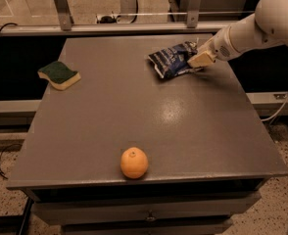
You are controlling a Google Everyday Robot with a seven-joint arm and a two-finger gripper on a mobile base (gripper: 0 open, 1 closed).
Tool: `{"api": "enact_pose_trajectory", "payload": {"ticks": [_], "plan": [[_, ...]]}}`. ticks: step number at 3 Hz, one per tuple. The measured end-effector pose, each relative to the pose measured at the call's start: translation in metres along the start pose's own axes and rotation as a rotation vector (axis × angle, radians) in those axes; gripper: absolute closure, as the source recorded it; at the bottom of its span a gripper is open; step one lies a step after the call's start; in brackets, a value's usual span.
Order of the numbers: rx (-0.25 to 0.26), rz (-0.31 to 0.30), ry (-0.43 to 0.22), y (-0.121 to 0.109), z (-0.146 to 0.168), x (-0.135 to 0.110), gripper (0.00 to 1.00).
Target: Move blue chip bag near orange
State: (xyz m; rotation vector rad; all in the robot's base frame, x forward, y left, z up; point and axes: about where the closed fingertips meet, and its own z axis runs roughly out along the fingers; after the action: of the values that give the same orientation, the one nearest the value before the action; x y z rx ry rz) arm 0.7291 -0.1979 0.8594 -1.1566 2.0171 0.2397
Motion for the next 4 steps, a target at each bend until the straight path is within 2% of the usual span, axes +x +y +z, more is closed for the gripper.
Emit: {"api": "enact_pose_trajectory", "payload": {"ticks": [1,2,3,4], "plan": [[0.019,-0.042,-0.055,0.005,-0.021,-0.021,0.85],[0.043,-0.134,-0.122,0.015,-0.053,-0.055,1.00],[0.043,-0.134,-0.122,0.015,-0.053,-0.055,1.00],[-0.006,-0.164,-0.138,0.034,-0.051,-0.060,1.00]]}}
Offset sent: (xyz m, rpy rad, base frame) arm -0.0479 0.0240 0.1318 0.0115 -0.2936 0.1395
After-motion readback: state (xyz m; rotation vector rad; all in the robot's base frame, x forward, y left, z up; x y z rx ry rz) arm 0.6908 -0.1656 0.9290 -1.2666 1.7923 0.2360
